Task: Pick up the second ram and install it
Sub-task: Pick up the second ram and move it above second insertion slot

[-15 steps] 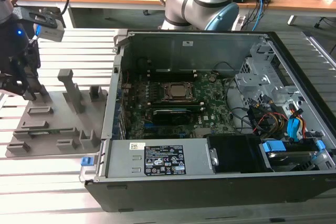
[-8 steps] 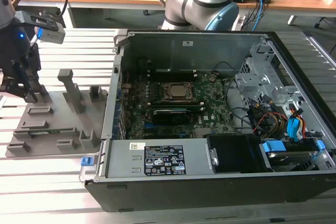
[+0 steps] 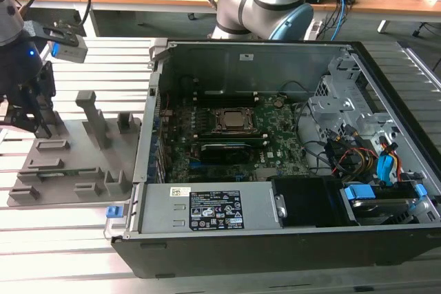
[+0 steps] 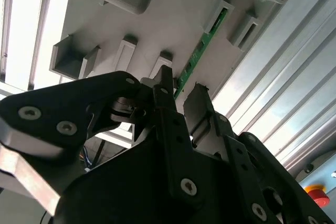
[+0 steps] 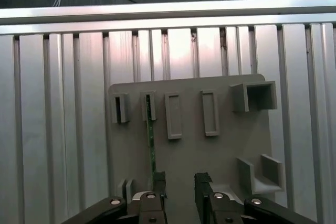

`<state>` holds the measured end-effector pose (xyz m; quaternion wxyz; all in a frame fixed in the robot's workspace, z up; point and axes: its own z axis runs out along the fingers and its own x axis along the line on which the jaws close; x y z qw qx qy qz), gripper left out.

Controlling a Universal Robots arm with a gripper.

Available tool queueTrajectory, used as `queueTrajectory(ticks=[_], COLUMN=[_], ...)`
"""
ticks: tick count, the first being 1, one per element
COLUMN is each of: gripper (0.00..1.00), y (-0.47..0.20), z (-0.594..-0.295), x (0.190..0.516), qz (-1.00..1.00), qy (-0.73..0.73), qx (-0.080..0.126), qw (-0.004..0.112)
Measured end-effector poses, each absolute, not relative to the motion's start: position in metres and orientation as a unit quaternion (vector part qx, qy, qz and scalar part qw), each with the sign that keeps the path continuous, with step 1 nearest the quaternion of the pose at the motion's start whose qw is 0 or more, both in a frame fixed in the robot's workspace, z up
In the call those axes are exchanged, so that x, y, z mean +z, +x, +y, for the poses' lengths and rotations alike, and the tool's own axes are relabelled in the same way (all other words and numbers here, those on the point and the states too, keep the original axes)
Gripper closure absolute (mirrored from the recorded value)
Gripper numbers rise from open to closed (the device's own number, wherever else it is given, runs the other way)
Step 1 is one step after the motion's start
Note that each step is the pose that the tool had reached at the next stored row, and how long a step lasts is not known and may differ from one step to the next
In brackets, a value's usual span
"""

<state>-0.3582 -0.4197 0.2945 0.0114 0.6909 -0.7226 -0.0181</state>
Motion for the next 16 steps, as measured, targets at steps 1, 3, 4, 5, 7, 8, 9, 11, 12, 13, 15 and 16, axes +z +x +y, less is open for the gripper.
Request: queueTrajectory(ticks=[1, 3, 4, 5, 7, 8, 9, 11, 12, 13, 15, 16], gripper=[0.64, 0.64, 0.64, 0.64, 0.64, 0.64, 0.64, 0.64, 0.64, 0.64, 0.64, 0.64], y=[-0.358, -0.358, -0.358, -0.358, -0.358, -0.358, -0.358, -0.359, -0.359, -0.360, -0.360, -0.360], z=[-0.420, -0.420, -0.420, -0.420, -0.420, -0.421, -0.423, -0.424, -0.426, -0.429, -0.429, -0.430], x=[0.293, 0.289, 0.288, 0.286, 0.283, 0.281, 0.277, 0.274, 0.271, 0.259, 0.253, 0.252], qz=[-0.723, -0.723, -0.723, -0.723, -0.722, -0.722, -0.722, -0.721, -0.720, -0.719, -0.719, -0.719], qy=[0.691, 0.691, 0.691, 0.691, 0.691, 0.691, 0.692, 0.693, 0.694, 0.695, 0.695, 0.695], qx=[-0.018, -0.018, -0.018, -0.018, -0.018, -0.018, -0.018, -0.018, -0.018, -0.018, -0.018, -0.018], qw=[0.011, 0.011, 0.011, 0.011, 0.011, 0.011, 0.011, 0.011, 0.012, 0.011, 0.012, 0.012])
